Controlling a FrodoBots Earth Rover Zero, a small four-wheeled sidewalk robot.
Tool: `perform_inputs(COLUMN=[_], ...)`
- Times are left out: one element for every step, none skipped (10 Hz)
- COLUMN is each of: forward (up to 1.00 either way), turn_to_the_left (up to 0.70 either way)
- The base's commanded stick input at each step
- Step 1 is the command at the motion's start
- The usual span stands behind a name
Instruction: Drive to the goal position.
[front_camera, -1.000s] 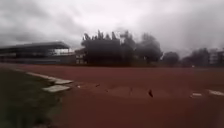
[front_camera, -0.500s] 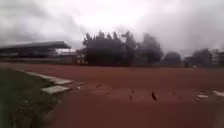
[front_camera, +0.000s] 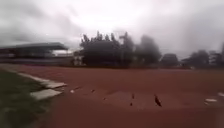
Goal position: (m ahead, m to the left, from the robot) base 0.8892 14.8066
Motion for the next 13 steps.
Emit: perform_inputs(forward=[0.7, 0.7, 0.7, 0.7, 0.7, 0.7, 0.7, 0.7, 0.7, 0.7, 0.7, 0.7, 0.7], turn_to_the_left=[0.0, 0.0, 0.0, 0.0, -0.06, -0.25, -0.35, -0.35, -0.35, -0.35, -0.35, -0.35, -0.35])
